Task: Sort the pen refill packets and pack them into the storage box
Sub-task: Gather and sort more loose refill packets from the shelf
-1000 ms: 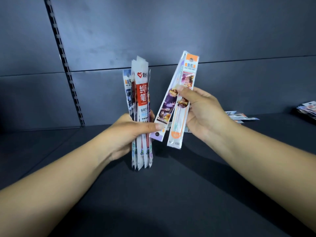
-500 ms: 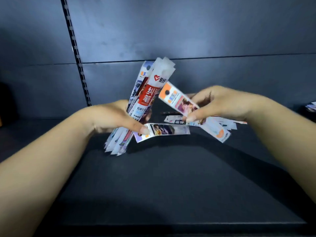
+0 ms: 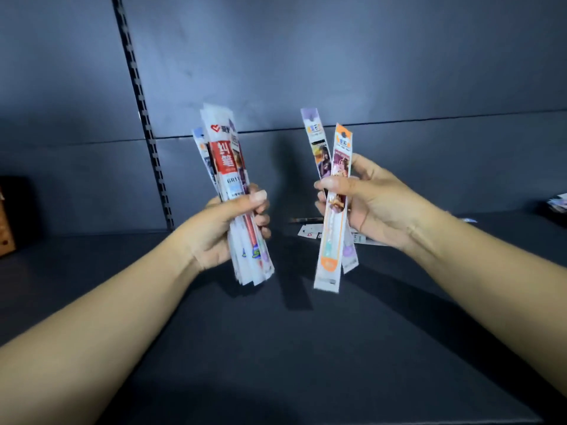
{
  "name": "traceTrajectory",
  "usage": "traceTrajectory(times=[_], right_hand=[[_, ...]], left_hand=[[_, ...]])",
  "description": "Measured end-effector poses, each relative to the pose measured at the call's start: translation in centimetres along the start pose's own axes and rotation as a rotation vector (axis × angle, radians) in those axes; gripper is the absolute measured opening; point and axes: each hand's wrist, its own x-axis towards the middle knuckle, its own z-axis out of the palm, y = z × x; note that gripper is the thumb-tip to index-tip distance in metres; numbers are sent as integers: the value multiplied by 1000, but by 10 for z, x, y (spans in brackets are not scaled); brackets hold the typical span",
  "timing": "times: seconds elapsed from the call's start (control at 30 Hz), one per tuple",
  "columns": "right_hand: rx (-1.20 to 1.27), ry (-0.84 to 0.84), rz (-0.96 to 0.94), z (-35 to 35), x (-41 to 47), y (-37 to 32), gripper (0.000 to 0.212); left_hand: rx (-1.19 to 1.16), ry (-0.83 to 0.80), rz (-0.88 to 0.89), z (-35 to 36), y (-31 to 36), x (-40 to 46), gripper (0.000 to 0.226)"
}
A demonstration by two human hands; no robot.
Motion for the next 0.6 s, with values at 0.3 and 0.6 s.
traceTrajectory(times=[0.3, 0.6], right_hand=[[-110, -4, -60, 26, -2, 10, 13], [-325, -86, -63, 27, -6, 0, 53]], left_hand=[[218, -90, -49, 33, -15, -2, 53], [466, -147, -21, 44, -16, -6, 29]])
